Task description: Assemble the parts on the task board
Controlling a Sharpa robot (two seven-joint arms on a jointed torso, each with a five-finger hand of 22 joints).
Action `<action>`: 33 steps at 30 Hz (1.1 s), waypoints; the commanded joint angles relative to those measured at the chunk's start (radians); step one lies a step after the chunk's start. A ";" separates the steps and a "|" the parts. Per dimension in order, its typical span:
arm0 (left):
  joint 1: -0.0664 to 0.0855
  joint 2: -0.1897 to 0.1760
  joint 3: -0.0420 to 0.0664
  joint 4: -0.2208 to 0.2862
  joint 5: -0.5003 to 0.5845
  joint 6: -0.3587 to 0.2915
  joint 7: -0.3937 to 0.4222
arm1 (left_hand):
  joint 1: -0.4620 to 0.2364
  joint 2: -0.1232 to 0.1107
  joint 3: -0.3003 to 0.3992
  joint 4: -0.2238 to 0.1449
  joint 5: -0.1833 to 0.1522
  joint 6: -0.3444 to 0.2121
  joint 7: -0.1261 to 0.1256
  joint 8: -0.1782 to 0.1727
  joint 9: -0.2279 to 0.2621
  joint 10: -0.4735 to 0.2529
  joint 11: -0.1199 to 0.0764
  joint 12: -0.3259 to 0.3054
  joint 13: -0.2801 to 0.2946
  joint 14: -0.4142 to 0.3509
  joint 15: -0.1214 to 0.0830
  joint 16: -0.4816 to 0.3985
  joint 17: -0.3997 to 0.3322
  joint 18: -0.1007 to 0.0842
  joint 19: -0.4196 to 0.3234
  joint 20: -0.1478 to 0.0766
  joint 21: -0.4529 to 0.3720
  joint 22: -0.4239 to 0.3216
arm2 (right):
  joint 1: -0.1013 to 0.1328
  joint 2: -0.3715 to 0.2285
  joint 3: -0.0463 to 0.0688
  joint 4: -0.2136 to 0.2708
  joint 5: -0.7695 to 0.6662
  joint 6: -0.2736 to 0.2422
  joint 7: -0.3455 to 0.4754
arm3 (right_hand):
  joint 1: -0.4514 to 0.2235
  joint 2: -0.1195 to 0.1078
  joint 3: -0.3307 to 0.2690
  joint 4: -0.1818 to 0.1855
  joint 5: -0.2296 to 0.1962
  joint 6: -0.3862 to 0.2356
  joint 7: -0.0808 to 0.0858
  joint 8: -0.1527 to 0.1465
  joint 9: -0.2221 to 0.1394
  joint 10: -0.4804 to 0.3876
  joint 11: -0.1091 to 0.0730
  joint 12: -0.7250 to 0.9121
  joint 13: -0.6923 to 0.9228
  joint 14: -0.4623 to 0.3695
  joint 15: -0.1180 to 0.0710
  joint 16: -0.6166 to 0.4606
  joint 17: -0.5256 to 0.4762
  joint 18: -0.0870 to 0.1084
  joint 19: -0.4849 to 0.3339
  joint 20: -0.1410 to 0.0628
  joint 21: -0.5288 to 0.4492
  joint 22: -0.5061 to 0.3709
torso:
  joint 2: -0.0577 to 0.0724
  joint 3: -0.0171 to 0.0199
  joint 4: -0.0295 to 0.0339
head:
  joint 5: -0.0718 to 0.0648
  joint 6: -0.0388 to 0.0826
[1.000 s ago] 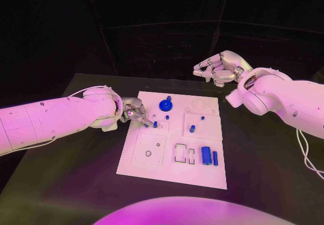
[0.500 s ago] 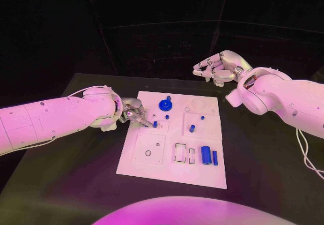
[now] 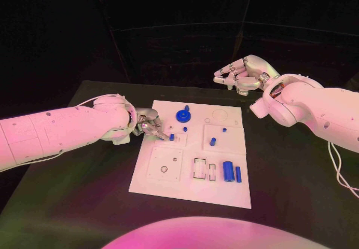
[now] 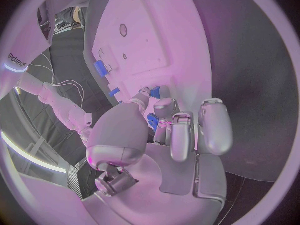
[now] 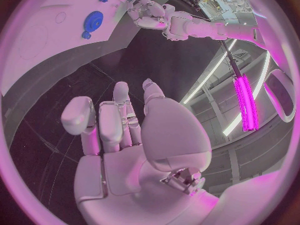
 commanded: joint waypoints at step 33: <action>0.001 -0.003 0.000 0.018 0.025 -0.030 0.003 | -0.045 -0.037 0.572 -0.176 0.051 -0.020 0.002 0.036 0.000 0.009 0.001 -0.008 -0.007 0.107 0.001 0.003 0.263 -0.005 0.010 -0.001 -0.006 0.010 | -0.006 0.004 0.001 -0.005 0.004 0.030 0.010 | 0.012 0.017 -0.003 -0.003 0.015 -0.010 -0.001 0.005 0.001 -0.008 -0.002 -0.004 -0.003 0.016 0.004 -0.005 0.000 0.020 -0.008 0.000 -0.009 -0.003 | -0.001 0.0000 0.0002 | 0.002 0.005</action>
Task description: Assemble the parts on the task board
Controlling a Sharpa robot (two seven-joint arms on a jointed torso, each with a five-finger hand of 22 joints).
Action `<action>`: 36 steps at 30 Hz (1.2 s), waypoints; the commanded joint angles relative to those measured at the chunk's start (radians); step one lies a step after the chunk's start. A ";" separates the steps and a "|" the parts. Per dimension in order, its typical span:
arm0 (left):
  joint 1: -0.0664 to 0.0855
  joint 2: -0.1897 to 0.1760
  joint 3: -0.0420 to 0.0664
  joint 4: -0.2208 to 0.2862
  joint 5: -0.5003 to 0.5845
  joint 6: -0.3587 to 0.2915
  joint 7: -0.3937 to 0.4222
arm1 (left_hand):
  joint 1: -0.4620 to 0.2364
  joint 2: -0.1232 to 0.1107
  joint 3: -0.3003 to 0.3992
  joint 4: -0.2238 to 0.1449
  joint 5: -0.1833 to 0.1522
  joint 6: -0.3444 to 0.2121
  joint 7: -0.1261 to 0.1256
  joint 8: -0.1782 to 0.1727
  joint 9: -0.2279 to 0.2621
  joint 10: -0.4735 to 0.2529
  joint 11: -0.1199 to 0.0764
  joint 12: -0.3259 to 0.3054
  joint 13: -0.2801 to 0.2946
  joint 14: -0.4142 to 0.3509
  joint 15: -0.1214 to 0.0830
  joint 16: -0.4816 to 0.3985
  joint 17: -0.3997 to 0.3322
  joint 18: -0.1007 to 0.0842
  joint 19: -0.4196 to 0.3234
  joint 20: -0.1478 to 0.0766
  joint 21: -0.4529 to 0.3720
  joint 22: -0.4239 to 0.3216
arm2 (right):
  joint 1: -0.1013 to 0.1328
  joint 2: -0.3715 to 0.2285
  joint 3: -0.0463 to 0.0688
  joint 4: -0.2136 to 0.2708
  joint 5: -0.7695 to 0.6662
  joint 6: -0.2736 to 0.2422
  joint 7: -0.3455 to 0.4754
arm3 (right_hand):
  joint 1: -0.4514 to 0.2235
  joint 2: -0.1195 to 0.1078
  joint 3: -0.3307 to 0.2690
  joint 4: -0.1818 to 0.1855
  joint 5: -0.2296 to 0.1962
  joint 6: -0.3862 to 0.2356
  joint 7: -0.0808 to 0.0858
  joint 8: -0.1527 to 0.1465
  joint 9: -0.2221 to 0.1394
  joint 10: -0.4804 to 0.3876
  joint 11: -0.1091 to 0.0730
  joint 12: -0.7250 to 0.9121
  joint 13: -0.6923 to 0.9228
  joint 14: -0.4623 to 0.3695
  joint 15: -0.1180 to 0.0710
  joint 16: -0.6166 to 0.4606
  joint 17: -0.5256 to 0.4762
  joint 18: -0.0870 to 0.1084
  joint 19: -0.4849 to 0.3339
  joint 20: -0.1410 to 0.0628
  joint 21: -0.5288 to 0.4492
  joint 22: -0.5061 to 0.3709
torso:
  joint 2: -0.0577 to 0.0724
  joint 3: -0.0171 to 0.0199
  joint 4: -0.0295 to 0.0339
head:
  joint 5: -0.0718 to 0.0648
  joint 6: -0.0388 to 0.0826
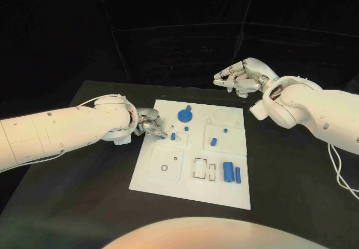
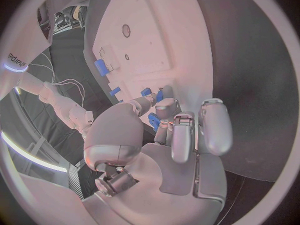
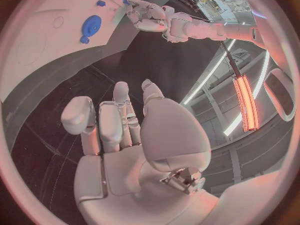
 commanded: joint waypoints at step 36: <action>0.119 0.074 -0.020 -0.130 0.140 0.418 -0.020 | -0.023 0.011 0.140 -0.104 -0.033 -0.015 0.007 0.013 0.006 -0.009 0.009 -0.032 -0.034 0.107 0.008 0.003 0.263 0.005 -0.010 0.006 -0.048 -0.043 | 0.002 0.014 0.000 -0.011 0.004 0.024 0.009 | 0.004 0.008 -0.003 -0.003 0.010 -0.007 0.003 0.005 0.001 -0.008 -0.002 -0.004 -0.002 0.016 0.004 -0.005 0.001 0.020 -0.007 0.000 -0.005 -0.002 | 0.002 0.0010 -0.0026 | 0.002 0.004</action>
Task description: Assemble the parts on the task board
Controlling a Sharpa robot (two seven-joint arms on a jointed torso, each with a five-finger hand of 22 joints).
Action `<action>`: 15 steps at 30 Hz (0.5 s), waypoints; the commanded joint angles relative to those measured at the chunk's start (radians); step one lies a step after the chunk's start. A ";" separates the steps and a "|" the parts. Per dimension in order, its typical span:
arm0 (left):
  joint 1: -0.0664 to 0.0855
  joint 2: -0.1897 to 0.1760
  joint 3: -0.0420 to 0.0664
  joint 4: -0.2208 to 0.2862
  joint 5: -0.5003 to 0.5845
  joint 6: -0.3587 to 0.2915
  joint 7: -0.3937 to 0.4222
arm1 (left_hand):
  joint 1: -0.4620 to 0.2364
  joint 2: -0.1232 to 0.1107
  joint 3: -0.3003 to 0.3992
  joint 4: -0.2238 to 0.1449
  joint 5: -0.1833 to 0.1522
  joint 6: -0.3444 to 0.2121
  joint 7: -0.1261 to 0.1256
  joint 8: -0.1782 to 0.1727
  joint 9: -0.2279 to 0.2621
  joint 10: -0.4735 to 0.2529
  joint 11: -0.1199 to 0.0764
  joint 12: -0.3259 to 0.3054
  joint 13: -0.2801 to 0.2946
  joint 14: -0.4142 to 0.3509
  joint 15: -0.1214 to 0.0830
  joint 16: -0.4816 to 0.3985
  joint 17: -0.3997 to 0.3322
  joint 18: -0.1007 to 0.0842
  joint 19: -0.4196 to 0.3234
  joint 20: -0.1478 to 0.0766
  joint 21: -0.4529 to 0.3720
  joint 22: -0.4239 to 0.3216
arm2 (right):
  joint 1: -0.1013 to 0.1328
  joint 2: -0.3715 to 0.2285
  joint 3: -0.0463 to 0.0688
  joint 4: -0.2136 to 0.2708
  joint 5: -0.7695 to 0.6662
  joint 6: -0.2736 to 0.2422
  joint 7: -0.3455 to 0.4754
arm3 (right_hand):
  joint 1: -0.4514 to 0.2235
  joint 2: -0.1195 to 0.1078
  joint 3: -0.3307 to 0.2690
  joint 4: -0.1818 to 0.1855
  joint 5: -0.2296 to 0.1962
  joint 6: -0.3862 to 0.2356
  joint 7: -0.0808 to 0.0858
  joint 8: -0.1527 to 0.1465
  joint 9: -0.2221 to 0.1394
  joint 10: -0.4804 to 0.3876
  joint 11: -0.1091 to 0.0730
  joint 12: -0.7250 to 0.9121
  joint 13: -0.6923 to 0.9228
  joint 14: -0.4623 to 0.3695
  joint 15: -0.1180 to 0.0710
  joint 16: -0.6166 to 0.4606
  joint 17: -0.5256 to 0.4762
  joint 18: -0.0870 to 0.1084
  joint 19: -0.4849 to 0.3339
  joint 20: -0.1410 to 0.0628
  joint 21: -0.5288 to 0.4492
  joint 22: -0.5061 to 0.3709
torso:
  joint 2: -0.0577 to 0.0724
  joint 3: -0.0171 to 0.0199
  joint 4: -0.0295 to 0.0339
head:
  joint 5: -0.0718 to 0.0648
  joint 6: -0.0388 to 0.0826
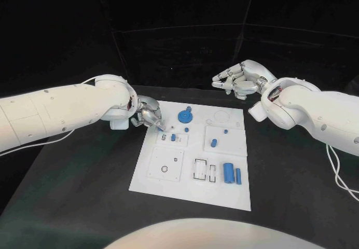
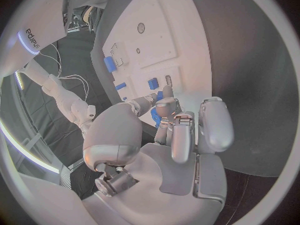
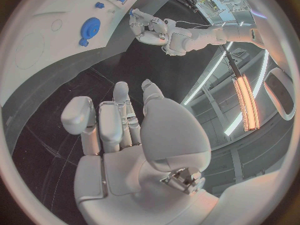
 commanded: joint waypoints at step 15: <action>0.011 0.096 -0.025 -0.102 -0.062 0.068 -0.016 | 0.006 0.021 0.101 -0.096 -0.007 -0.008 0.000 0.006 0.001 0.001 0.003 -0.001 0.007 0.104 0.004 0.003 0.263 0.003 -0.003 0.001 0.001 0.006 | 0.002 0.003 0.001 0.001 0.004 0.005 0.010 | 0.005 0.009 -0.004 -0.003 0.010 -0.007 0.003 0.005 0.001 -0.008 -0.002 -0.004 -0.001 0.017 0.004 -0.004 0.002 0.020 -0.007 0.000 -0.005 -0.001 | 0.000 -0.0010 0.0025 | 0.000 -0.008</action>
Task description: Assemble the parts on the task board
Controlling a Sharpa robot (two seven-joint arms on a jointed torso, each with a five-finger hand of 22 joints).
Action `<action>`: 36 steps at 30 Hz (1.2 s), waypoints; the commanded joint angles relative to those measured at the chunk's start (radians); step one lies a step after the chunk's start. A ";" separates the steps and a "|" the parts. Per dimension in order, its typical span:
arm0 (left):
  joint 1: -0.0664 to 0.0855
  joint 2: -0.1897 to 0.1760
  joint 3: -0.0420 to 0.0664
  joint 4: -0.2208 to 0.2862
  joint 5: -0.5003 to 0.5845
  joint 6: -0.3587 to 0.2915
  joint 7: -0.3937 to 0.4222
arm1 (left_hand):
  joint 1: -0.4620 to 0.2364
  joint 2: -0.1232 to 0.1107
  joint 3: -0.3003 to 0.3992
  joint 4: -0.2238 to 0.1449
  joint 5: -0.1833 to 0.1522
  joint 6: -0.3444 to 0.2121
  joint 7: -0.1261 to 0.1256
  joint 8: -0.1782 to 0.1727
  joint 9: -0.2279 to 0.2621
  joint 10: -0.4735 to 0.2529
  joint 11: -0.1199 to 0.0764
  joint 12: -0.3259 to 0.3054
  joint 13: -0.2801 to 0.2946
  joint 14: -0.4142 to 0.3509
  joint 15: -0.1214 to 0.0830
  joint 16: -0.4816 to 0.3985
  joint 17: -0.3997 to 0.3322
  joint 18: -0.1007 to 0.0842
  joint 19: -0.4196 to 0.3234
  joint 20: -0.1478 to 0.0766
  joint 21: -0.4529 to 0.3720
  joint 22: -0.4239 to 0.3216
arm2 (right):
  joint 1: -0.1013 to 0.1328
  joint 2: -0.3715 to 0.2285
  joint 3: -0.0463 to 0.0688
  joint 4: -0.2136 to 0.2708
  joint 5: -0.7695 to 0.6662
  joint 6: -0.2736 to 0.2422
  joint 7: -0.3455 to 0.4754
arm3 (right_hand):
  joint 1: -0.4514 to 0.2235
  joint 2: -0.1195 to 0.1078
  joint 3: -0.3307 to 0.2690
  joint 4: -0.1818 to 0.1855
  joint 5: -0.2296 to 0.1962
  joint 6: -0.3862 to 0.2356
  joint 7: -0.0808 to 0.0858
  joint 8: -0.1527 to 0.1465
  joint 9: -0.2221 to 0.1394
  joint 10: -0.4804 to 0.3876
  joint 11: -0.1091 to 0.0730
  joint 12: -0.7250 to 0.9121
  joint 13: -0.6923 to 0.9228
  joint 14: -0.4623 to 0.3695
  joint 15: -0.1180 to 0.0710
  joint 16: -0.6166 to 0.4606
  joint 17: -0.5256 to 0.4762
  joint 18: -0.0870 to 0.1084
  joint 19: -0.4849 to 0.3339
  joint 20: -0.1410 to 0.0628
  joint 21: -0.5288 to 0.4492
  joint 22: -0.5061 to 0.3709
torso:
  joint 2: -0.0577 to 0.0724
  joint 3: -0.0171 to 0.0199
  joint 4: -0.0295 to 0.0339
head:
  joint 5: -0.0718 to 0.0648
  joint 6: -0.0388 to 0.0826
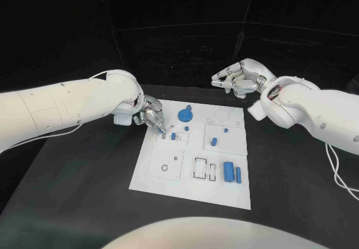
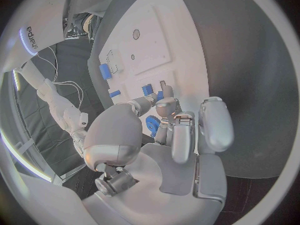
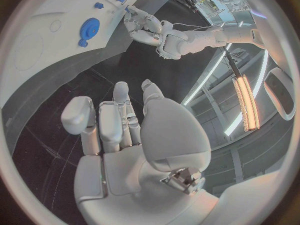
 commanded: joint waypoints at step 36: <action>-0.028 -0.012 -0.002 0.051 -0.094 -0.047 -0.014 | 0.010 0.009 0.106 -0.107 0.000 -0.010 -0.001 0.009 0.003 0.004 0.002 0.003 0.006 0.104 0.003 0.003 0.263 0.001 0.002 0.001 0.009 0.012 | 0.002 0.002 0.000 -0.001 0.004 0.007 0.012 | 0.005 0.009 -0.004 -0.003 0.004 -0.007 0.003 0.005 0.001 -0.008 -0.002 -0.004 -0.001 0.017 0.004 -0.004 0.001 0.020 -0.007 0.000 -0.005 -0.001 | -0.001 -0.0003 0.0003 | 0.008 -0.009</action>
